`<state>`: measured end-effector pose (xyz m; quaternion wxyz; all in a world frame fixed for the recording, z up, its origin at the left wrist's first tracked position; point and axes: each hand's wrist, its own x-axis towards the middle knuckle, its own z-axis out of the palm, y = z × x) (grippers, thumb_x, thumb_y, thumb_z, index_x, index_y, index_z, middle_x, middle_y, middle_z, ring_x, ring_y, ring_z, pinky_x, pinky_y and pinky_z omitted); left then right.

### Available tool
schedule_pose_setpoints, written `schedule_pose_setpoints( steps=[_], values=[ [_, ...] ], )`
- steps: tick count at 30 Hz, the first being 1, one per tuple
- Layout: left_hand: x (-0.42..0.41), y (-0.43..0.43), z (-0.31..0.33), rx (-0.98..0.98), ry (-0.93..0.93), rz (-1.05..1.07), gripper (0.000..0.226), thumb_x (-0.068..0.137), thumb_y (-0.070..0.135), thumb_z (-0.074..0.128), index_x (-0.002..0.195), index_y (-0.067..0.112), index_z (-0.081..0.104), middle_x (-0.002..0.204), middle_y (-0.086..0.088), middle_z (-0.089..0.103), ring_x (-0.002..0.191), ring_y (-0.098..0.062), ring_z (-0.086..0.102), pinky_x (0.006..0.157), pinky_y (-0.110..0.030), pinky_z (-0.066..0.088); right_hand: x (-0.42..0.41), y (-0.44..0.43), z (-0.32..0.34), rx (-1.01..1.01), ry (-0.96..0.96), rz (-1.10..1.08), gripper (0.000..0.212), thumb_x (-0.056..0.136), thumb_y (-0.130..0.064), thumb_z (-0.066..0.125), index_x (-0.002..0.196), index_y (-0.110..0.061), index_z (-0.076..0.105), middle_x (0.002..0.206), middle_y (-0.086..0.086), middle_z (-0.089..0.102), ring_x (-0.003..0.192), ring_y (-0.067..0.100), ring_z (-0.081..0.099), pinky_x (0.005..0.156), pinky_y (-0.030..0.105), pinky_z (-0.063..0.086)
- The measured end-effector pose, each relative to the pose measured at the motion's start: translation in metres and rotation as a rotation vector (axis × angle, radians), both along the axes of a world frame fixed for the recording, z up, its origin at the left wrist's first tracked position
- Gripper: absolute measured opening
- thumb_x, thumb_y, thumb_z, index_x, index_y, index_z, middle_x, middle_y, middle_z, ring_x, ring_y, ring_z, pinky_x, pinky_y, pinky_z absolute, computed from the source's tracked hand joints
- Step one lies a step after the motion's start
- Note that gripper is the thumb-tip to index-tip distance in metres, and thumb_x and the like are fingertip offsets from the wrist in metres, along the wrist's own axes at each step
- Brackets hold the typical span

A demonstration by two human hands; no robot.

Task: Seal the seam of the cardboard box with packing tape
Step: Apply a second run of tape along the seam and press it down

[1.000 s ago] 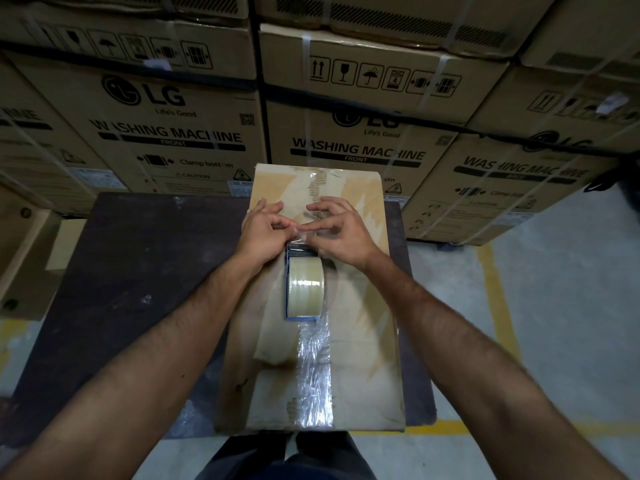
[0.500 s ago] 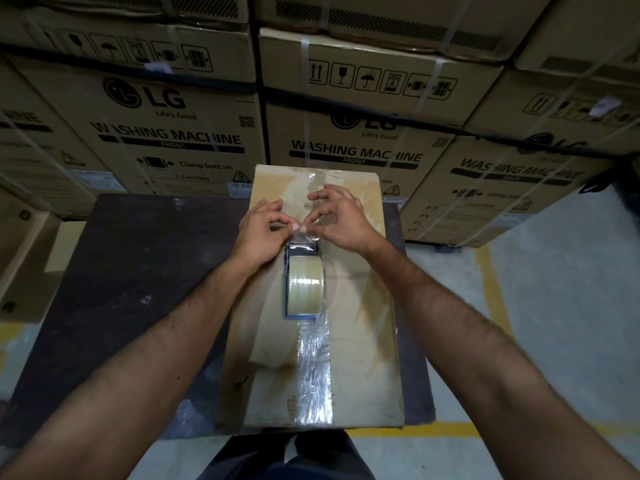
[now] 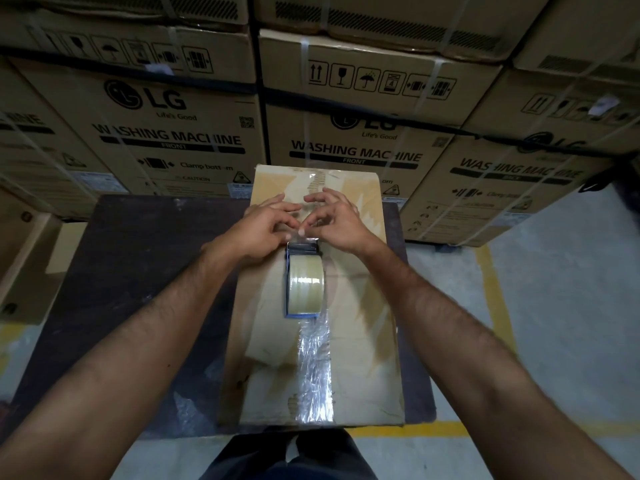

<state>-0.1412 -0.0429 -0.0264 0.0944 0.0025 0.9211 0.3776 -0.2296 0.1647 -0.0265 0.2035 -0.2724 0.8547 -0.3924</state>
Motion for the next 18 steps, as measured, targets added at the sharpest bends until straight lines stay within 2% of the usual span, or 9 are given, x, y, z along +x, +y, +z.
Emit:
schedule_pose_setpoints(
  steps=[3, 5, 7, 8, 10, 14, 18],
  values=[
    [0.002, -0.010, -0.001, 0.030, -0.039, -0.047, 0.050, 0.089, 0.019, 0.084, 0.119, 0.055, 0.066, 0.168, 0.010, 0.042, 0.163, -0.011, 0.010, 0.133, -0.062, 0.008, -0.006, 0.006, -0.001, 0.006, -0.013, -0.039, 0.012, 0.078, -0.033, 0.093, 0.087, -0.035, 0.085, 0.151, -0.014, 0.059, 0.158, 0.017, 0.025, 0.129, 0.058, 0.009],
    [0.004, -0.007, 0.000, 0.113, -0.003, 0.040, 0.042, 0.080, 0.046, 0.088, 0.116, 0.052, 0.068, 0.167, 0.006, 0.045, 0.164, -0.014, 0.013, 0.132, -0.062, 0.011, -0.007, 0.007, 0.000, 0.000, 0.003, -0.028, 0.013, 0.077, -0.036, 0.094, 0.087, -0.035, 0.086, 0.151, -0.014, 0.059, 0.158, 0.017, 0.025, 0.129, 0.056, 0.009],
    [0.005, 0.001, 0.005, 0.127, 0.029, 0.144, 0.037, 0.073, 0.068, 0.080, 0.104, 0.050, 0.073, 0.165, 0.003, 0.049, 0.164, -0.017, 0.017, 0.132, -0.060, 0.012, -0.006, 0.005, 0.001, -0.010, 0.026, -0.018, 0.016, 0.076, -0.040, 0.094, 0.088, -0.034, 0.086, 0.150, -0.013, 0.059, 0.159, 0.018, 0.025, 0.128, 0.054, 0.010],
    [0.005, 0.006, 0.007, 0.086, 0.051, 0.175, 0.030, 0.076, 0.066, 0.080, 0.099, 0.048, 0.075, 0.164, 0.001, 0.050, 0.164, -0.019, 0.019, 0.131, -0.061, 0.011, -0.005, 0.004, 0.001, -0.015, 0.034, -0.017, 0.017, 0.075, -0.042, 0.094, 0.088, -0.034, 0.086, 0.151, -0.013, 0.059, 0.158, 0.018, 0.025, 0.127, 0.053, 0.009],
    [0.003, 0.012, 0.009, -0.010, 0.090, 0.195, 0.017, 0.086, 0.050, 0.083, 0.096, 0.036, 0.080, 0.164, -0.001, 0.050, 0.164, -0.023, 0.019, 0.129, -0.061, 0.007, -0.004, 0.003, -0.001, -0.021, 0.049, -0.017, 0.017, 0.075, -0.043, 0.094, 0.087, -0.034, 0.086, 0.150, -0.013, 0.059, 0.158, 0.018, 0.026, 0.126, 0.053, 0.009],
    [0.002, 0.015, 0.007, -0.086, 0.123, 0.137, 0.013, 0.090, 0.039, 0.082, 0.093, 0.025, 0.083, 0.166, 0.000, 0.048, 0.165, -0.022, 0.015, 0.129, -0.062, 0.001, -0.003, 0.004, -0.005, 0.013, 0.151, 0.005, 0.013, 0.076, -0.043, 0.093, 0.085, -0.036, 0.086, 0.149, -0.012, 0.061, 0.158, 0.019, 0.027, 0.127, 0.056, 0.012],
    [0.003, 0.018, 0.007, -0.176, 0.227, 0.017, 0.011, 0.096, 0.030, 0.076, 0.089, 0.022, 0.080, 0.169, -0.001, 0.043, 0.166, -0.020, 0.011, 0.129, -0.063, -0.002, -0.002, 0.004, -0.004, 0.059, 0.248, 0.059, 0.013, 0.081, -0.048, 0.089, 0.087, -0.036, 0.086, 0.152, -0.011, 0.059, 0.160, 0.019, 0.024, 0.128, 0.053, 0.011]
  ],
)
